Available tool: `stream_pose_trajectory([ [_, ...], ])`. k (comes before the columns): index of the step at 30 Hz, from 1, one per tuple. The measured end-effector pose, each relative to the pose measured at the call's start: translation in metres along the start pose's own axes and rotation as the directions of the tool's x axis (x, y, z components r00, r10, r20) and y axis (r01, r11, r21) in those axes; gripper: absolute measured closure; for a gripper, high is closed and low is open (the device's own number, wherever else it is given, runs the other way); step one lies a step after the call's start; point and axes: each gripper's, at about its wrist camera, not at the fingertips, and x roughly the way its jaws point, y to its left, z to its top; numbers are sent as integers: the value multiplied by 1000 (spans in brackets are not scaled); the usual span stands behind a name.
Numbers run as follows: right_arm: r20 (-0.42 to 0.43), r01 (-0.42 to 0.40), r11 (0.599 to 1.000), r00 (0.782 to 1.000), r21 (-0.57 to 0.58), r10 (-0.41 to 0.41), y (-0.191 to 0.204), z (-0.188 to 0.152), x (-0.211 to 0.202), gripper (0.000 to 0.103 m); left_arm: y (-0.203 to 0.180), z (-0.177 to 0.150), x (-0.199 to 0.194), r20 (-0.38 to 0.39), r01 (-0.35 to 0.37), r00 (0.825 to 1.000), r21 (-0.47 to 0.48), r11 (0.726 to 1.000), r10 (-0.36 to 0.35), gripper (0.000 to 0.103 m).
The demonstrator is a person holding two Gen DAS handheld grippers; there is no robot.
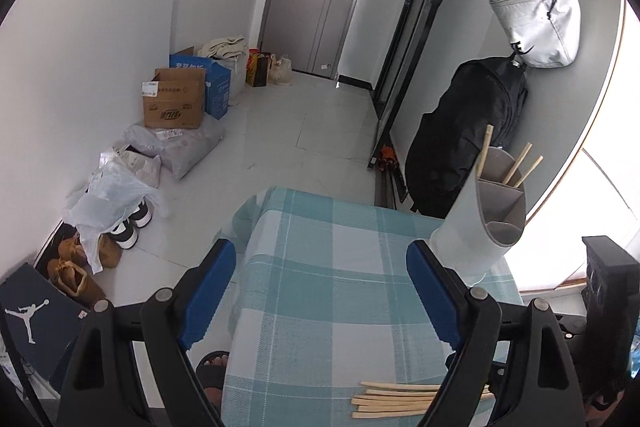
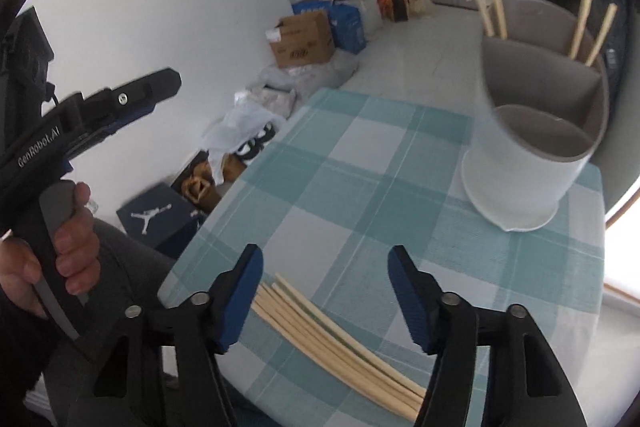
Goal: Organize utensils
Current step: 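Move both open tools back to the wooden stick pile, then close the right tool on a wooden stick and lift it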
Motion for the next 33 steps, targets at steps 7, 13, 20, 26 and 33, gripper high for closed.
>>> stream_pose_trajectory([
  [7,-233,-24,983,972,-182,-20,38,3,64,75,44,0,-2,-5,-43,999,-126,991,43,19],
  [13,-319,-11,953,943,-304,-91,61,4,89,84,63,-3,2,-32,-47,999,-186,981,42,19],
  [20,-342,27,933,926,-358,-158,64,5,99,94,72,-3,-2,-23,-41,999,-217,975,37,19],
  [26,-305,95,929,928,-358,-213,53,12,102,98,73,-5,1,-47,-46,998,-227,973,36,19],
  [33,-183,150,947,961,-285,-207,29,29,67,99,67,-8,4,-66,-59,997,-186,981,47,19],
])
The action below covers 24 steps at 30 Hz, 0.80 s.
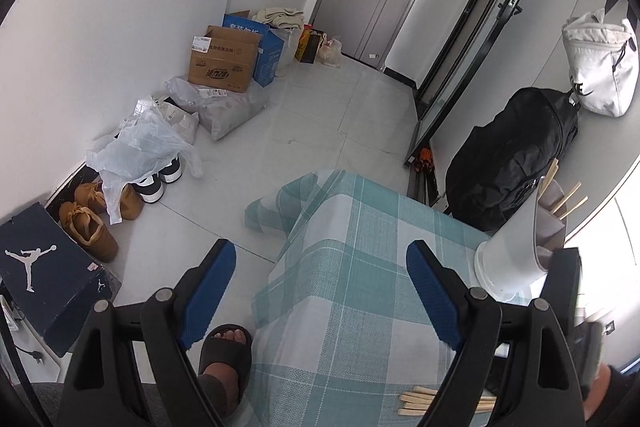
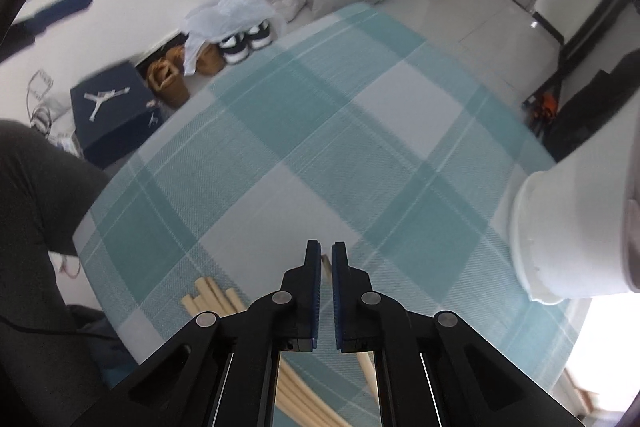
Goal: Organize utensils
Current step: 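Close the right tool on a wooden stick and lift it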
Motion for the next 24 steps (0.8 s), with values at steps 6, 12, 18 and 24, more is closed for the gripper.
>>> stream_pose_trajectory([
  [6,177,-5,997,984,83,-10,-27,-9,-56,100,-16,-16,20,-150,45,988,87,995,-32,19],
  [12,343,-35,980,939,195,-35,-60,-36,-111,101,-51,-51,39,-352,151,933,204,967,-71,19],
  [18,453,-97,956,890,277,-41,-86,-66,-142,101,-89,-84,39,-397,149,917,439,886,43,19],
  [24,524,-163,934,851,319,-30,-104,-88,-155,101,-100,-97,52,-443,138,885,549,824,147,19],
])
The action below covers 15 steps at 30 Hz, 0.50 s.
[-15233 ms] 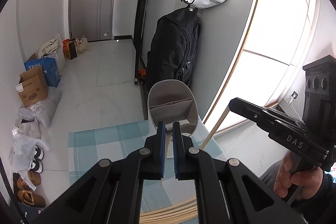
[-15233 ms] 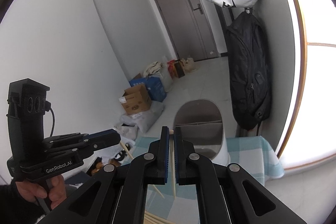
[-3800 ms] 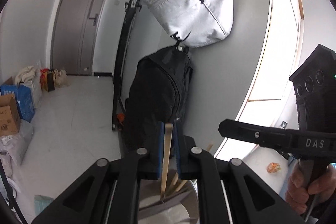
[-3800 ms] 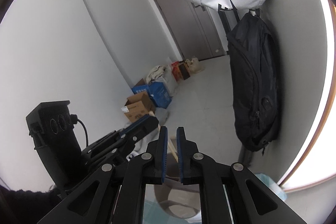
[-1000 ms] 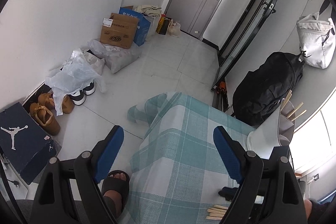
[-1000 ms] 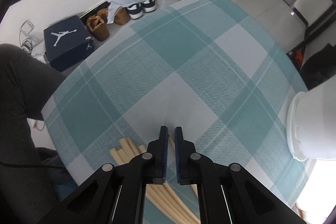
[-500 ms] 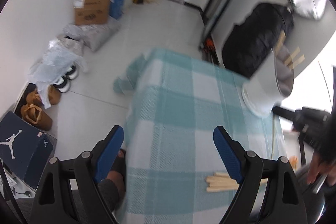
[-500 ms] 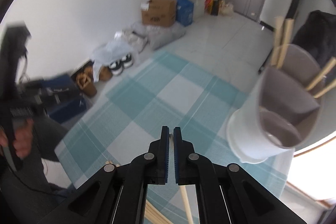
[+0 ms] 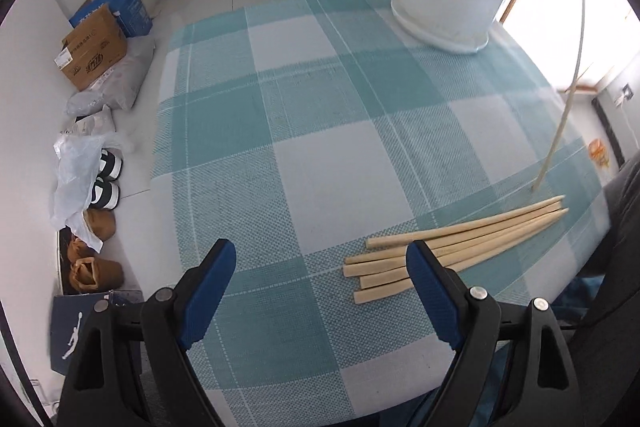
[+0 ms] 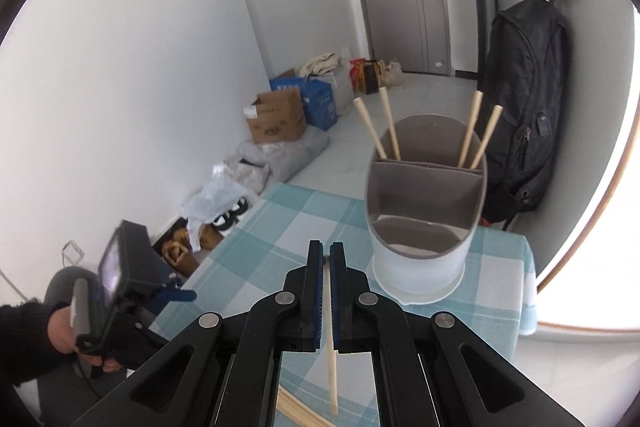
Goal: Organize utensils
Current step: 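Close the right tool on a wooden stick and lift it, then close the left tool on a stick while the right tool holds its stick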
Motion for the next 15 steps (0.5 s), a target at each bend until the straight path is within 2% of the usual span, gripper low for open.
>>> stream_pose_trajectory([
  [3,24,-14,999,1000,42,13,-11,-2,-4,101,-1,1,9,-48,-15,999,9,1000,15,19],
  [9,66,-36,997,997,68,32,-19,0,-12,101,-2,11,13,-59,-32,998,3,999,32,19],
  [15,82,-47,996,996,79,40,-24,-4,-18,101,-12,23,20,-98,-75,992,89,993,84,19],
])
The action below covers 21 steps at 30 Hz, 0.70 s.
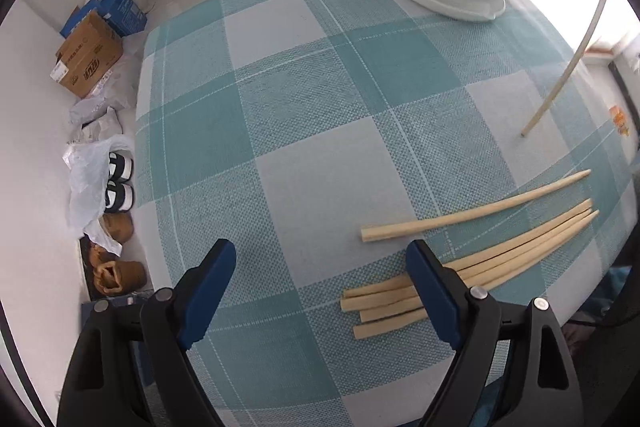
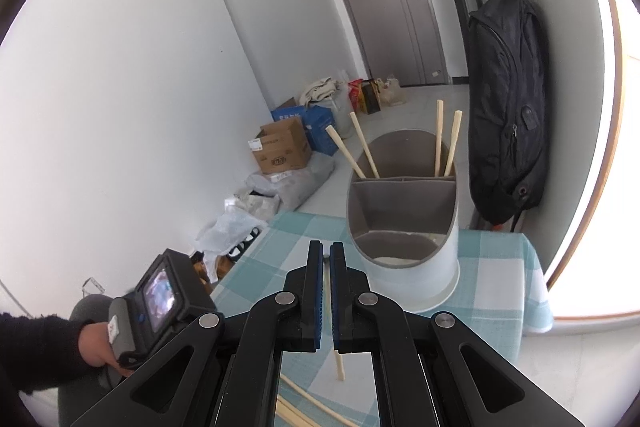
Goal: Organize utensils
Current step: 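Close the left tool on a stick while the right tool holds its stick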
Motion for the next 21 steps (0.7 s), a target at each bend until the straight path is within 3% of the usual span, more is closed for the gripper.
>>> stream_pose_trajectory([
  [6,20,9,1000,1000,16,-9,-8,-1,-9,101,-14,9,0,27,-35,999,120,992,32,19],
  [8,25,15,999,1000,33,-16,-12,-2,-13,101,-24,9,-1,47,-50,998,196,979,42,25],
  [9,29,19,999,999,44,-21,-16,-2,-16,101,-29,8,-3,54,-48,998,239,970,36,33],
  [12,45,32,997,998,74,-35,-25,-2,-25,101,-33,10,-4,74,-71,996,307,949,51,36],
  [17,65,40,993,997,109,-47,-34,-3,-34,101,-15,29,1,110,-85,992,206,975,64,36],
  [21,68,39,993,997,109,-47,-33,-5,-38,101,3,43,4,96,-109,990,46,993,104,36],
])
